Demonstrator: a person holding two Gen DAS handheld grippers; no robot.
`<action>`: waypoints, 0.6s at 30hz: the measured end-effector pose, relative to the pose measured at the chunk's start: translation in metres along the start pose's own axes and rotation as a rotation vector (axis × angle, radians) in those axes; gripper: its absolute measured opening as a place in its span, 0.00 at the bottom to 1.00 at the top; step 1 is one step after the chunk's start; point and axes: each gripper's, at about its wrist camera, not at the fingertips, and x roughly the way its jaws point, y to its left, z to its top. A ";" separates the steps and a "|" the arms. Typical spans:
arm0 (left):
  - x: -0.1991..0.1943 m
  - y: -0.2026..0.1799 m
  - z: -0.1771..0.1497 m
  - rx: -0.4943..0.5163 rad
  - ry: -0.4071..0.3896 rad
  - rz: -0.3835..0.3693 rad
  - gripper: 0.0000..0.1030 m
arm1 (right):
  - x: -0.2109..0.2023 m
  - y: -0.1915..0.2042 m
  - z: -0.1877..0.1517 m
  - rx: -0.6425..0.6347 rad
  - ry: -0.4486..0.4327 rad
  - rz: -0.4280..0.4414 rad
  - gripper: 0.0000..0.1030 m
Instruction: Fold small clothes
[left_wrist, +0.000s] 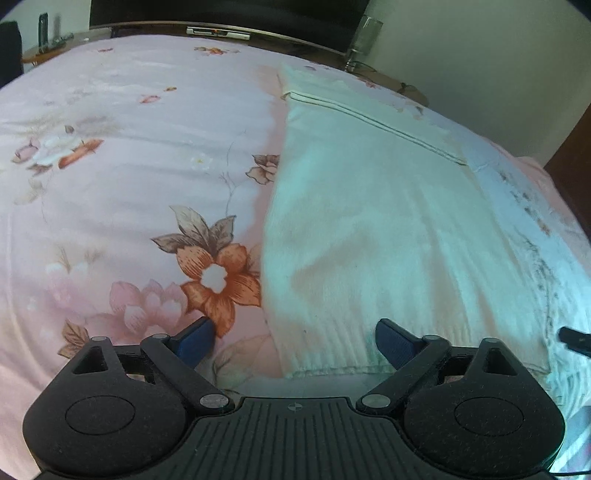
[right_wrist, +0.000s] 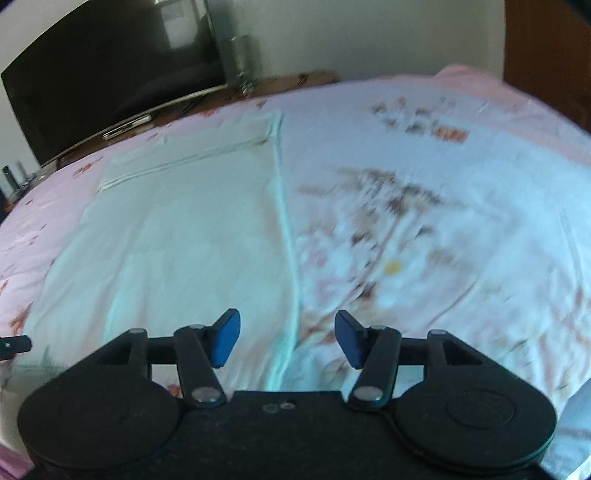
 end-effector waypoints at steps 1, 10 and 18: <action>0.001 0.001 0.000 -0.007 0.002 -0.005 0.79 | 0.004 -0.001 -0.001 0.010 0.011 -0.003 0.55; 0.010 0.004 0.007 -0.071 0.045 -0.073 0.33 | 0.014 -0.011 -0.017 0.115 0.120 0.042 0.52; 0.019 0.002 0.012 -0.117 0.085 -0.122 0.09 | 0.019 -0.012 -0.014 0.132 0.186 0.099 0.39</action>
